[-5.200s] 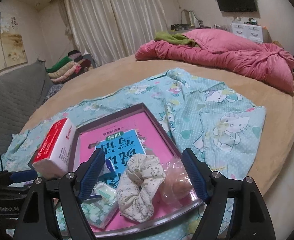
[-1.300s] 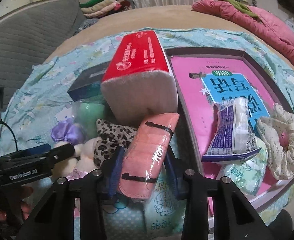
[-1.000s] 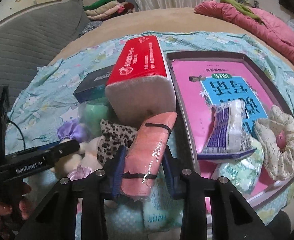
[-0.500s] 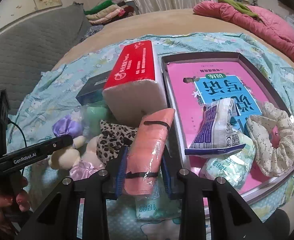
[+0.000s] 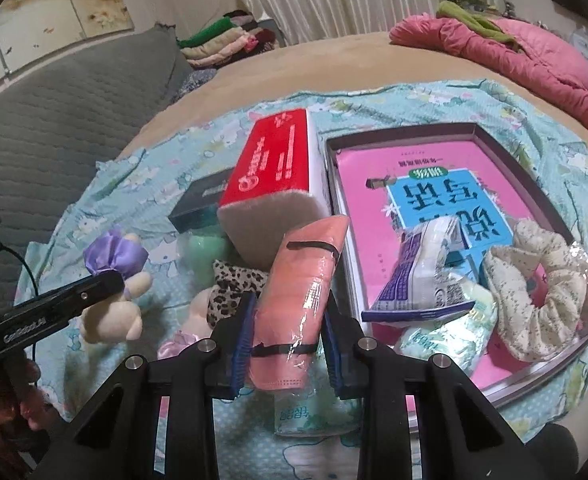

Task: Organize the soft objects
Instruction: 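Lift the pink pack and plush bear and carry both over the pink book tray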

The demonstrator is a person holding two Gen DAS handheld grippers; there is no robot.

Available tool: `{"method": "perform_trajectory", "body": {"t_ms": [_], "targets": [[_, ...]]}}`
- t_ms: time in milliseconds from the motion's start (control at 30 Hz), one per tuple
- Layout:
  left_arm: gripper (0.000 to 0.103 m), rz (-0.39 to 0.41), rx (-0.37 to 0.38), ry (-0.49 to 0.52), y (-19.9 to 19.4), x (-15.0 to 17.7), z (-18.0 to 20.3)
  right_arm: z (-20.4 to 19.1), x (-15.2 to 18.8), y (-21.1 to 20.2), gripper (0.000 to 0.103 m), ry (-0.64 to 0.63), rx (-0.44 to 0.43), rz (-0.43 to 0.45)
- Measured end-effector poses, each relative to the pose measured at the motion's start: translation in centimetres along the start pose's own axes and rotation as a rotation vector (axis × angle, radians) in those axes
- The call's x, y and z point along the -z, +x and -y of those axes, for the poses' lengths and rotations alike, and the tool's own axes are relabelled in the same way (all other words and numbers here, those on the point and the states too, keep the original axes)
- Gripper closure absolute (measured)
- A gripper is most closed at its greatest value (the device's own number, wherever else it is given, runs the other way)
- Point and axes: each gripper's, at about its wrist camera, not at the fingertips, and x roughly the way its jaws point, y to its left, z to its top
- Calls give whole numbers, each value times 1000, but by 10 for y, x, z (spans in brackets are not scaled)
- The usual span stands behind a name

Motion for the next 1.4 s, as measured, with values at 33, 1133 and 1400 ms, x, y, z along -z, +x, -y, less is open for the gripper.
{"method": "perform_trajectory", "body": {"t_ms": [33,1133,1400], "targets": [[62,-2,3,3,-2,-1,4,2,-1,-2,72,3,-2,5],[62,-27,171,207,-10,-21,167,102,-27,-89,72,171,70,274],[62,-82,190,277,13,-16,205,129,-25,-101,72,238,76,308]]}}
